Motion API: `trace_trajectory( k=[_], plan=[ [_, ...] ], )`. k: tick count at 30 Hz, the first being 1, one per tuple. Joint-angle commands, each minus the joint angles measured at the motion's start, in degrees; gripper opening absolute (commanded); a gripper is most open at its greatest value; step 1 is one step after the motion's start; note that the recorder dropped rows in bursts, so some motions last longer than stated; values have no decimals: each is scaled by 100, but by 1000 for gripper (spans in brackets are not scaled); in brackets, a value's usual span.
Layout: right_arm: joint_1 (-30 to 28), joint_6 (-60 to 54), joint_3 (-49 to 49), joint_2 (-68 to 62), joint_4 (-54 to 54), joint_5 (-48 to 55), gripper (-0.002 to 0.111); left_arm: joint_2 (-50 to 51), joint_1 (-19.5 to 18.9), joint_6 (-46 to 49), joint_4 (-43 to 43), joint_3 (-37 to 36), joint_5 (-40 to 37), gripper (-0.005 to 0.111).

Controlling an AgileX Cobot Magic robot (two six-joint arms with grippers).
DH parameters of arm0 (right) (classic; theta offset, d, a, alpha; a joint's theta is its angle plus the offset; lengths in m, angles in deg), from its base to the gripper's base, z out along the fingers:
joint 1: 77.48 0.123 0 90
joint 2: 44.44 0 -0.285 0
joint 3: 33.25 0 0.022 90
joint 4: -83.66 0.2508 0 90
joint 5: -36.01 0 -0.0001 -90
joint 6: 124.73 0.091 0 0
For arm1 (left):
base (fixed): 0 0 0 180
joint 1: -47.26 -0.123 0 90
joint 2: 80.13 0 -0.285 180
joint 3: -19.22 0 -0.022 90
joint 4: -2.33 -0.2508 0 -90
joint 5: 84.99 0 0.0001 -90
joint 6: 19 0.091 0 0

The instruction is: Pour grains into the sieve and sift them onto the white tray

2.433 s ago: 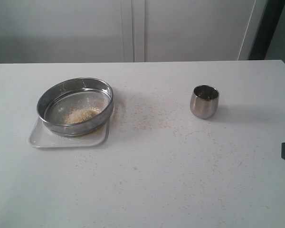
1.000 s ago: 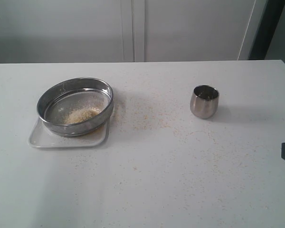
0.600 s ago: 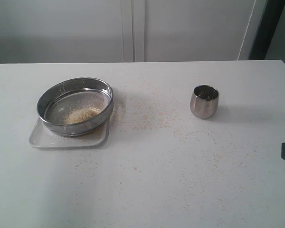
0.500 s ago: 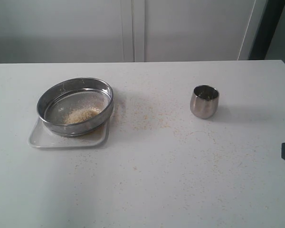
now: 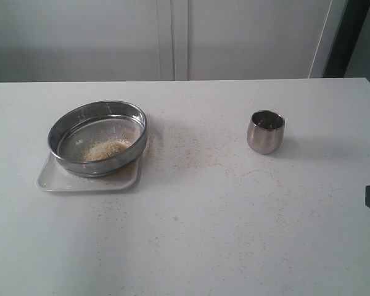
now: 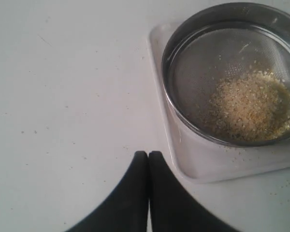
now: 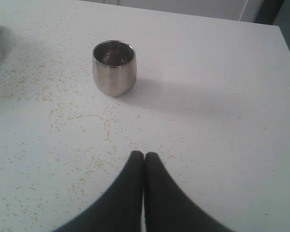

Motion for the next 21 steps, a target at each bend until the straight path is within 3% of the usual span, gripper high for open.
trace_trajectory(
  k=[1, 8, 21],
  plan=[
    [-19, -26, 30, 0, 5, -6, 0, 690, -9, 138, 56, 666, -576, 0],
    [-19, -26, 30, 0, 5, -6, 0, 1930, -9, 136, 216, 1728, -1279, 0],
    [-19, -26, 30, 0, 5, -6, 0, 3096, 147, 402, 366, 2728, -1528, 0]
  ],
)
